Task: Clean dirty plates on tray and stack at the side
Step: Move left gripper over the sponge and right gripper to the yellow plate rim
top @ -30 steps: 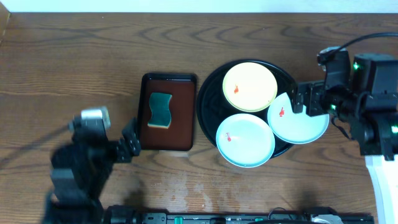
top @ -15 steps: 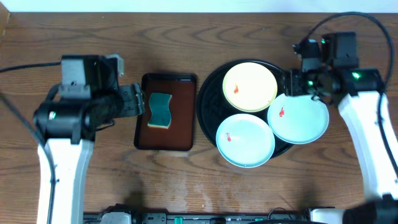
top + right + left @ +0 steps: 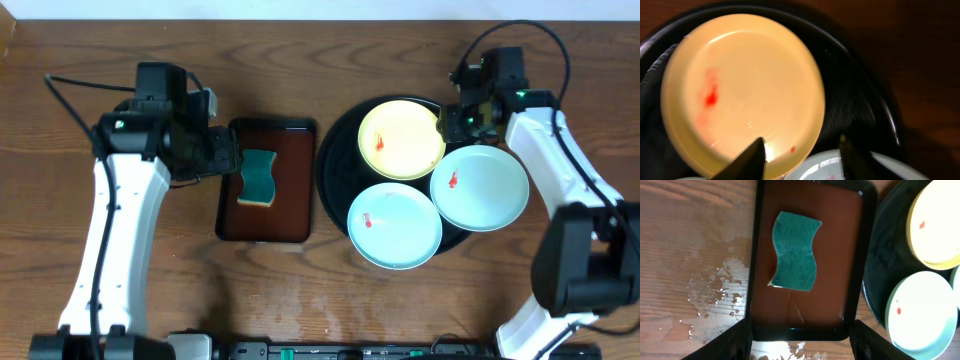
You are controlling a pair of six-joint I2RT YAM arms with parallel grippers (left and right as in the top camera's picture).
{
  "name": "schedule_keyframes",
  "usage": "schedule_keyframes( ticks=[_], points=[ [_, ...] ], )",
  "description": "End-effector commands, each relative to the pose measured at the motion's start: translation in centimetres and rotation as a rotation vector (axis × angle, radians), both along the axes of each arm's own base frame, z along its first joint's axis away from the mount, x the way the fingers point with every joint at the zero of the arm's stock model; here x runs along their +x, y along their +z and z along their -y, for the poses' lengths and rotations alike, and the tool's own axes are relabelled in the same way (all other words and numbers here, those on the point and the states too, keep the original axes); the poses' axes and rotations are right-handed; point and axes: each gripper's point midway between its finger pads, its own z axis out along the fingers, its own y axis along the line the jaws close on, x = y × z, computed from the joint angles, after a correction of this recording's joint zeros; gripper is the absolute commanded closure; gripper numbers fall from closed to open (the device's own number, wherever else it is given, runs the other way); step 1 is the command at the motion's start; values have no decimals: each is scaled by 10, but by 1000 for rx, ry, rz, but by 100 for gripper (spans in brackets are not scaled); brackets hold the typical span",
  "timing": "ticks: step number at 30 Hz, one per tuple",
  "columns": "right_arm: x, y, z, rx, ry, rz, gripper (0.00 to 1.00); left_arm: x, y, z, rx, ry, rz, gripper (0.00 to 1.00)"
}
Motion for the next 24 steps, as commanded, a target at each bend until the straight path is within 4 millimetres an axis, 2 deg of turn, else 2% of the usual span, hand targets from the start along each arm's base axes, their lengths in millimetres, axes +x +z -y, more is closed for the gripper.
schedule_keyframes(
  ticks=[1, 5, 9, 14, 24],
  points=[
    [11, -17, 5, -44, -1, -4, 58, 5, -6, 1, -9, -5, -22, 40],
    [11, -46, 5, -49, 0, -57, 60, 8, -10, 1, -12, 6, -32, 40],
    [9, -66, 6, -52, 1, -96, 71, 8, -10, 1, -9, 6, -31, 40],
    [9, -69, 6, -52, 1, -98, 82, 10, -10, 1, -10, 6, -22, 40],
    [16, -66, 4, -29, -33, -76, 83, 11, -10, 1, -10, 6, -19, 41]
  ],
)
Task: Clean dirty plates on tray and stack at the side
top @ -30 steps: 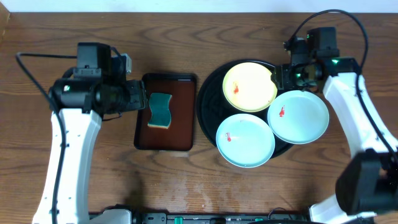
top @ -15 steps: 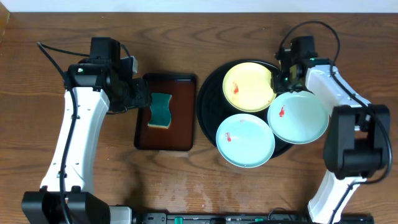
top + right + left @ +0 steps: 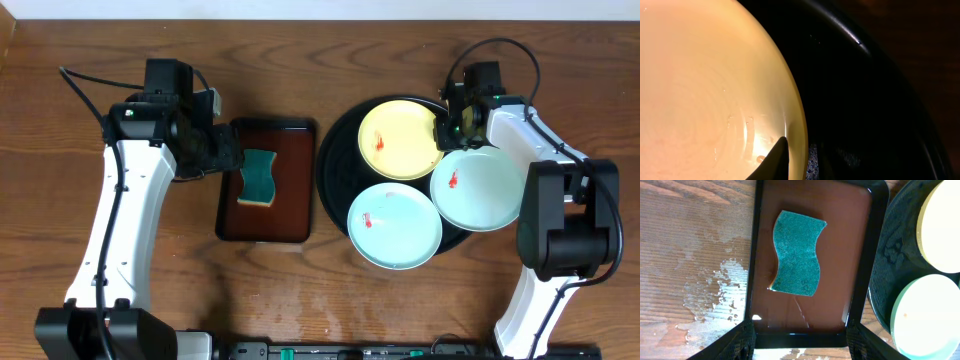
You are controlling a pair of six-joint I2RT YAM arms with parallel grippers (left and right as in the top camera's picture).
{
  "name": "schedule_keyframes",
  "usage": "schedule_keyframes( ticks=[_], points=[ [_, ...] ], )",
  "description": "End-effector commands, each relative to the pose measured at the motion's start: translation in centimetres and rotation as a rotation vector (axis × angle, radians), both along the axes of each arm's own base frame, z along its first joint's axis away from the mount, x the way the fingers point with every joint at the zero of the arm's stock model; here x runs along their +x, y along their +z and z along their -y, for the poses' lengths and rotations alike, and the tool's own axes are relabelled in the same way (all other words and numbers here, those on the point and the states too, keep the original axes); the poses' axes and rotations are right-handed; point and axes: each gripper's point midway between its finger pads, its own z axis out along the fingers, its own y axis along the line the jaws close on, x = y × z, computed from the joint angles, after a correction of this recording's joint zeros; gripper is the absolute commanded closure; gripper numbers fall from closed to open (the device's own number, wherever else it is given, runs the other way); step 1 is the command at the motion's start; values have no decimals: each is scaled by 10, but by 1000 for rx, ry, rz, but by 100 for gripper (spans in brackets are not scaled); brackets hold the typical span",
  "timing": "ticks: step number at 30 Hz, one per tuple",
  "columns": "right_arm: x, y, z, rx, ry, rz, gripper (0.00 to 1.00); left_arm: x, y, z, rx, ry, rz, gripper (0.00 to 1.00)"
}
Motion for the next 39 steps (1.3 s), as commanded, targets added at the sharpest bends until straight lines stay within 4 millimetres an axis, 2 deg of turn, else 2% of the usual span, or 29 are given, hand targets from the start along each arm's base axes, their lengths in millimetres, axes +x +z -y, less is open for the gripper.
schedule_keyframes(
  ticks=[1, 4, 10, 14, 16, 19, 30, 39],
  points=[
    [8, 8, -2, 12, -23, 22, 85, 2, 5, 0, -10, 5, 13, 42],
    [8, 8, -2, 13, -26, 22, 99, 2, 5, 0, -10, 5, 14, 42],
    [7, 8, -2, 14, -30, 19, 99, 3, 4, 0, -10, 5, 18, 43],
    [9, 10, -2, 15, -30, 25, 87, 4, 3, 0, -10, 5, 19, 43],
    [9, 11, -2, 15, -30, 22, 86, 4, 3, 0, -10, 5, 19, 43],
    [8, 10, -1, 14, -32, 17, 86, 4, 4, 0, -10, 5, 22, 43],
    [10, 16, 0, 15, -39, 15, 99, 6, 3, 0, -10, 5, 29, 45],
    [7, 16, 1, 14, -39, 2, 99, 19, -19, 1, -13, 13, 47, 45]
  ],
)
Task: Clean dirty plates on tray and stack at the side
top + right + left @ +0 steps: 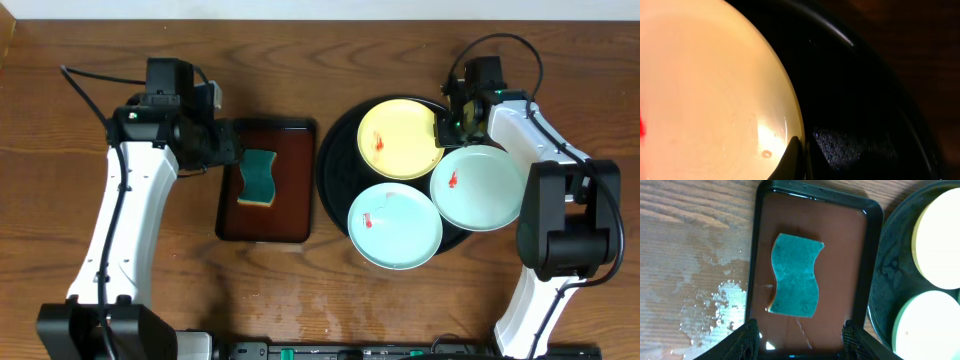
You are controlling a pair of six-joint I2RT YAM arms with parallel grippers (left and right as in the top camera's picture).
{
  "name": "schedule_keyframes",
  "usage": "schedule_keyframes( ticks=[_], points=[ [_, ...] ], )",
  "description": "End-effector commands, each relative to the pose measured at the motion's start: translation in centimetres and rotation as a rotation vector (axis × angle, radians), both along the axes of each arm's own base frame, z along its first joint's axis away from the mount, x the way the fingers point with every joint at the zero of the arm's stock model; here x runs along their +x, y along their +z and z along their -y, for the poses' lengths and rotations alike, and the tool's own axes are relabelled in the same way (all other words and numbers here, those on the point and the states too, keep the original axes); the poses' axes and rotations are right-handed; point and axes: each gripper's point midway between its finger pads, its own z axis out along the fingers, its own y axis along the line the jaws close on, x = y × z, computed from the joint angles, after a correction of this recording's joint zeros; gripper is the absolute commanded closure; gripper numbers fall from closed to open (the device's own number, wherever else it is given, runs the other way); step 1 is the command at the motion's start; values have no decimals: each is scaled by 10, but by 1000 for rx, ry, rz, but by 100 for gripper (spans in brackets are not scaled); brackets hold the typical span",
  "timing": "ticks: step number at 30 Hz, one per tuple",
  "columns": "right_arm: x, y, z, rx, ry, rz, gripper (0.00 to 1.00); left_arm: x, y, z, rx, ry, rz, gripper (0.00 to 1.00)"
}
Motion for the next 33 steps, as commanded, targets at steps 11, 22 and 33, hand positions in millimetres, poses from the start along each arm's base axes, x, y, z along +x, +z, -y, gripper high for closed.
schedule_keyframes(
  ticks=[11, 22, 33],
  points=[
    [4, 7, 1, -1, -5, 12, 98, 5, -68, 19, 9, -14, -179, 45],
    [3, 7, 1, -1, -5, 8, 98, 8, -94, 16, 178, 34, -212, 49],
    [1, 6, 1, -2, -5, -3, 97, 0, -110, 18, 173, 58, -231, 49]
  ],
)
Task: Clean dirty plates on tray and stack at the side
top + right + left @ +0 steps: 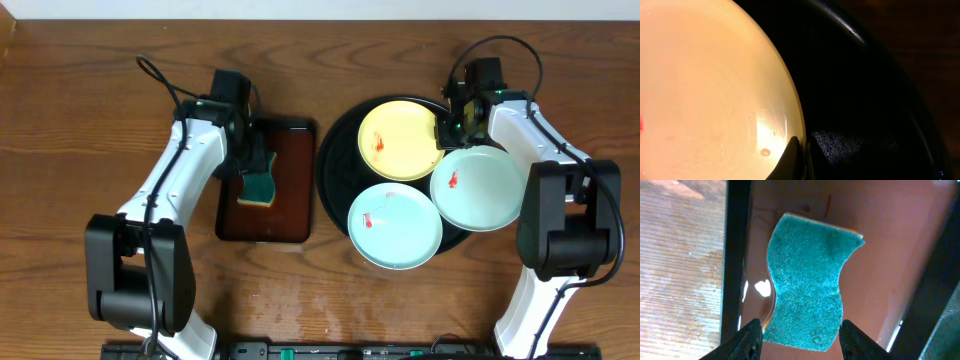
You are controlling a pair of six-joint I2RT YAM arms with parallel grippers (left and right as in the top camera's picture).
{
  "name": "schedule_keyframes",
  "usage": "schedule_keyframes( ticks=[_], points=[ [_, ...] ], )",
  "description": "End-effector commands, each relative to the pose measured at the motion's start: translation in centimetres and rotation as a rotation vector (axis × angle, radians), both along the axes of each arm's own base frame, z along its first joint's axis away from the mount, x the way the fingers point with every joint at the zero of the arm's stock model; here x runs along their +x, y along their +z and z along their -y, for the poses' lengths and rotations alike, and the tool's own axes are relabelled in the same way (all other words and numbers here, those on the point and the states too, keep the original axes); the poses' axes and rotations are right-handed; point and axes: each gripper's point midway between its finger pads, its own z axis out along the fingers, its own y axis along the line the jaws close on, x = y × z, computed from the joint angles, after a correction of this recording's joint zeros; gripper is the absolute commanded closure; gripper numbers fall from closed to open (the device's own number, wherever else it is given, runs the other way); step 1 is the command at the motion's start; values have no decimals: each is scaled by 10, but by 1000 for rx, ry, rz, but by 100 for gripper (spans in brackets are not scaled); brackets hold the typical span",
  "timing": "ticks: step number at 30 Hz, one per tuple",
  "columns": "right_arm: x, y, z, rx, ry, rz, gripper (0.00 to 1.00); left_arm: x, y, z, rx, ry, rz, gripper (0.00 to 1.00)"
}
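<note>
A yellow plate (400, 140) with a red smear lies at the back of the round black tray (331, 190). My right gripper (446, 124) is shut on its right rim; the right wrist view shows the fingertips (793, 152) pinched over the plate's edge (715, 90). Two pale blue plates (394, 226) (480, 187), each with a red spot, lie in front. A green sponge (258, 178) (807, 300) rests in a brown rectangular tray (292, 205). My left gripper (254, 158) (802, 342) hangs open just over the sponge, its fingers on either side of the sponge's near end.
The brown tray's floor (885, 255) is wet and shiny. Water drops lie on the wood (685, 280) to the left of it. Both trays sit side by side mid-table, with bare wooden table (100, 250) around them.
My left gripper has come from the brown tray's left edge to low over the sponge, still open. The right gripper stays shut on the yellow plate's rim.
At first my right gripper was open above the yellow plate's right edge and the left was open high over the brown tray. Then the right fingers straddled the rim, then shut on it. The left gripper now hangs close over the sponge.
</note>
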Motion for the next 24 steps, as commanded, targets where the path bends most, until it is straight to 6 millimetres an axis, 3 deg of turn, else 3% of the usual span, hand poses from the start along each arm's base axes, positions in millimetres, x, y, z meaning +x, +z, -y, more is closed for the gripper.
schedule_keyframes(
  ticks=[1, 11, 24],
  points=[
    [6, 8, 1, 0, -4, 21, 97, -6, -17, -1, 21, 14, -24, 49],
    [6, 8, 0, 0, -4, 20, 96, -4, -31, 14, 18, -27, 17, 49],
    [6, 7, 0, 0, -4, 20, 96, -3, -39, 5, 73, -8, 26, 49]
  ],
)
